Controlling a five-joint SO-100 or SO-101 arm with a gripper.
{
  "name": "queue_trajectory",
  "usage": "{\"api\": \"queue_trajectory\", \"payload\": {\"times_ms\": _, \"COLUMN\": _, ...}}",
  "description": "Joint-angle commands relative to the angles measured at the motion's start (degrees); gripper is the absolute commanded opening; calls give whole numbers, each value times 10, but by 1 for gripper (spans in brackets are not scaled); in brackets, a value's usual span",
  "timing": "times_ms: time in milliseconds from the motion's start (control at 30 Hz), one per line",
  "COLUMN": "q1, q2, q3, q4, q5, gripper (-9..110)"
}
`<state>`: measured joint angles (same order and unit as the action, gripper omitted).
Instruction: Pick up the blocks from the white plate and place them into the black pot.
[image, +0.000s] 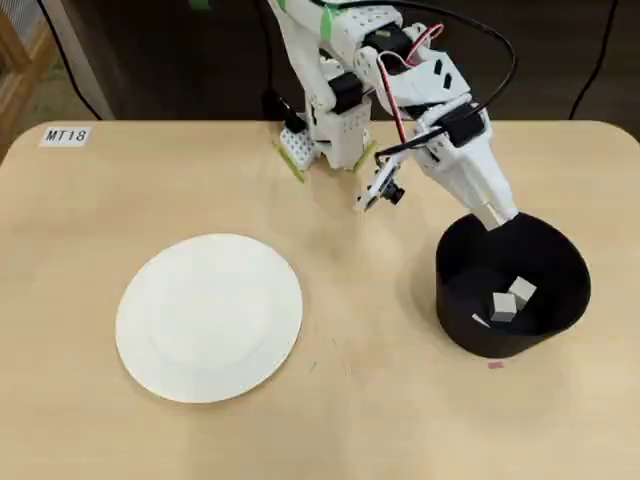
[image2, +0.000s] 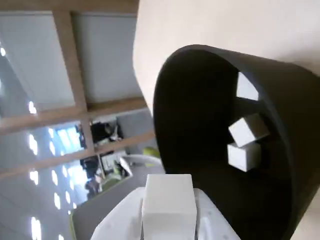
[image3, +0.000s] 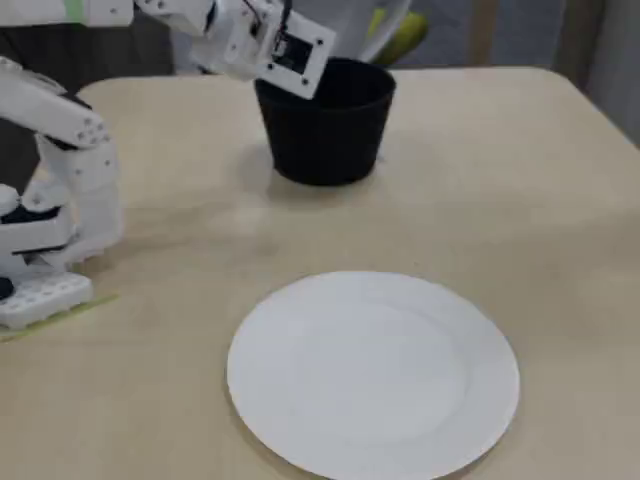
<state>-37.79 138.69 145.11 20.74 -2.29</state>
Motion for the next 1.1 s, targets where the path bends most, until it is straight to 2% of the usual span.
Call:
{"api": "queue_trajectory", "payload": {"times_ms": 0, "q1": -4, "q2": -30, "q3": -45, "q4": -6, "q5": -15, "gripper": -2}}
{"api": "queue_trajectory", "payload": {"times_ms": 500, "q1": 24, "q2": -149, "q3": -154, "q4": 13, "q5": -40, "gripper": -2}}
{"api": "queue_trajectory", "payload": {"times_ms": 767, "q1": 40, "q2": -215, "q3": -241, "q4": 125, "q5": -73, "gripper": -2}}
{"api": "queue_trajectory", "payload": {"times_ms": 800, "q1": 41, "q2": -216, "q3": -242, "q4": 133, "q5": -76, "gripper": 2}}
{"api": "queue_trajectory", "payload": {"times_ms": 900, "q1": 47, "q2": -208, "q3": -242, "q4": 158, "q5": -95, "gripper": 28}}
{"api": "queue_trajectory", "payload": {"times_ms": 967, "q1": 49, "q2": -202, "q3": -242, "q4": 169, "q5": -98, "gripper": 36}}
{"api": "queue_trajectory", "payload": {"times_ms": 1067, "q1": 52, "q2": -194, "q3": -243, "q4": 174, "q5": -98, "gripper": 40}}
